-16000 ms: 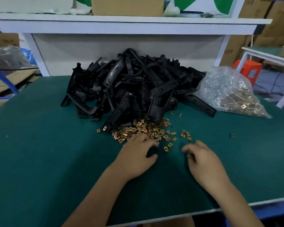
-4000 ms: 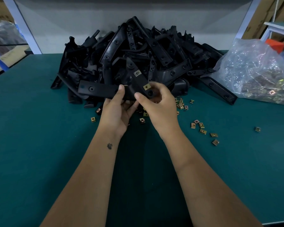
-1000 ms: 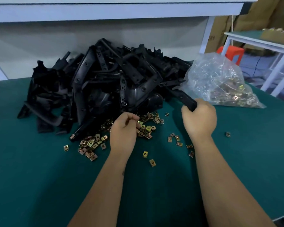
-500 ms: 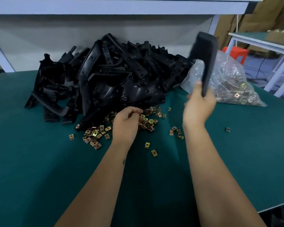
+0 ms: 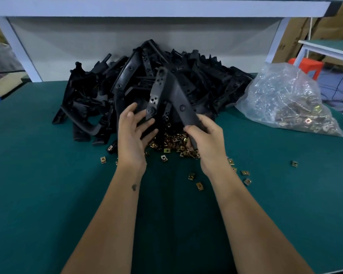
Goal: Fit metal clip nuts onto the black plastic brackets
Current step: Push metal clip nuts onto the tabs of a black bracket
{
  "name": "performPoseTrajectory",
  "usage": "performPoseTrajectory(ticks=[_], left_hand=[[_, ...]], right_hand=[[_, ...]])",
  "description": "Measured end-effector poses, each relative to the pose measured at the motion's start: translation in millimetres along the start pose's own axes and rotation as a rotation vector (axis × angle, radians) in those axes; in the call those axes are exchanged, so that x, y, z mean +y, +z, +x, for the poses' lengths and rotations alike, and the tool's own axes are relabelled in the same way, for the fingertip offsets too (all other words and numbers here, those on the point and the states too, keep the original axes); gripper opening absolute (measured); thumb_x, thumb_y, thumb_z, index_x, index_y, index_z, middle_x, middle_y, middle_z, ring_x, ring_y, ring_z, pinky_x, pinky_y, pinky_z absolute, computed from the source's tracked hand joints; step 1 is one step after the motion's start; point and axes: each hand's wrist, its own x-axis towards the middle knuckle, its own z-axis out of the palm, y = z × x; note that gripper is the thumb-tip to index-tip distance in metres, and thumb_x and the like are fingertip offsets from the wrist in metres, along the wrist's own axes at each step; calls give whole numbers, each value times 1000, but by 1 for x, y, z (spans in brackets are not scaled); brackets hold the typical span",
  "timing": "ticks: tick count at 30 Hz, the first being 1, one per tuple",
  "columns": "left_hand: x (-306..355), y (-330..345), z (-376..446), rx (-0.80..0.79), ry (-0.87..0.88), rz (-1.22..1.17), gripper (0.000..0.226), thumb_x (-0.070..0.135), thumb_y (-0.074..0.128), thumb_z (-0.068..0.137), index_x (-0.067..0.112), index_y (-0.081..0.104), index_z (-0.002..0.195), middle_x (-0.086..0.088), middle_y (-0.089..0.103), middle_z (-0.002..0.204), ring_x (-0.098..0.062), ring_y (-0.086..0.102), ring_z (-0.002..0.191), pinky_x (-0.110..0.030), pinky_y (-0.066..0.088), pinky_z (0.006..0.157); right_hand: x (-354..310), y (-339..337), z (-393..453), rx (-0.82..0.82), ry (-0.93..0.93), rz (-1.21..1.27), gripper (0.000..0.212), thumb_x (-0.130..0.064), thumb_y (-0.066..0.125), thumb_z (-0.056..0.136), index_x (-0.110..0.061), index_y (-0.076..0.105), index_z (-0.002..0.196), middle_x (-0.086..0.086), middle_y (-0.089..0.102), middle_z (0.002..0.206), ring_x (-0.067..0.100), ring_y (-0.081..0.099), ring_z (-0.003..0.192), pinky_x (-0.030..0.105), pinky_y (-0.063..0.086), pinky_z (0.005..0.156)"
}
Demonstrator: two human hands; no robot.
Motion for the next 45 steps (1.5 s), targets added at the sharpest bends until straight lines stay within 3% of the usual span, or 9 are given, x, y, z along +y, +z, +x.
performPoseTrajectory(ticks=[6, 13, 17, 21, 24, 29, 32, 35, 45], left_hand=[[11, -13, 2, -58, -61, -36, 47, 36, 59, 92, 27, 51, 137, -2, 69, 122, -23, 67, 112, -35, 58, 87], [4, -9, -2, -46, -28, 177, 30, 14, 65, 93, 38, 73, 108, 4, 73, 103, -16, 70, 82, -31, 57, 67], [5, -9, -2, -183, -208, 91, 32, 37, 50, 99, 26, 79, 93, 3, 75, 94, -17, 71, 78, -34, 58, 64], [6, -11, -3, -464, -386, 192, 35, 29, 73, 85, 23, 68, 119, -2, 71, 102, -15, 71, 77, -27, 57, 55], [6, -10, -2, -526, -393, 173, 52, 12, 70, 75, 17, 59, 126, -3, 75, 101, -19, 74, 85, -30, 60, 59], [1, -12, 1, -274, -317, -136, 22, 1, 55, 92, 8, 63, 110, -5, 76, 102, -19, 74, 93, -31, 60, 71], [-2, -13, 2, -224, -286, -227, 32, -3, 48, 98, 18, 61, 119, -6, 71, 118, -25, 71, 105, -39, 60, 77], [-5, -12, 3, -194, -302, -312, 34, -1, 48, 99, 24, 60, 119, -8, 64, 132, -32, 66, 113, -49, 59, 76], [-11, -6, 3, -146, -302, -424, 32, -5, 60, 88, 18, 63, 110, -9, 70, 110, -24, 71, 96, -40, 59, 78]], right_hand=[[0, -6, 4, -26, 18, -50, 23, 0, 75, 80, -22, 75, 85, -12, 67, 64, 0, 58, 60, 13, 45, 58], [1, -4, 5, 64, 42, 234, 23, 5, 74, 80, -17, 68, 87, -6, 71, 75, 6, 63, 69, 19, 50, 66], [0, -9, 7, 132, 37, 527, 16, 3, 59, 93, -13, 61, 95, -3, 61, 75, 8, 57, 67, 20, 49, 66], [-3, -12, 9, 122, 20, 533, 17, -2, 51, 99, -15, 61, 103, -1, 60, 81, 8, 54, 68, 20, 48, 68], [-5, -11, 9, 110, 6, 280, 19, -13, 57, 99, -24, 59, 114, 6, 73, 97, 8, 63, 77, 21, 51, 72], [7, -5, 2, 134, -133, -779, 17, -27, 52, 95, -24, 69, 97, -7, 65, 89, 12, 59, 83, 30, 46, 68], [18, -1, 1, -32, -102, -1238, 32, -40, 55, 90, -19, 66, 112, 3, 58, 108, 29, 48, 107, 37, 41, 86], [22, 2, 2, -81, -98, -1291, 41, -43, 58, 89, -20, 64, 122, 5, 55, 118, 30, 45, 114, 39, 35, 93], [20, 3, 1, -45, -151, -1011, 17, -11, 63, 87, -18, 71, 100, 0, 66, 102, 22, 57, 103, 42, 44, 95]])
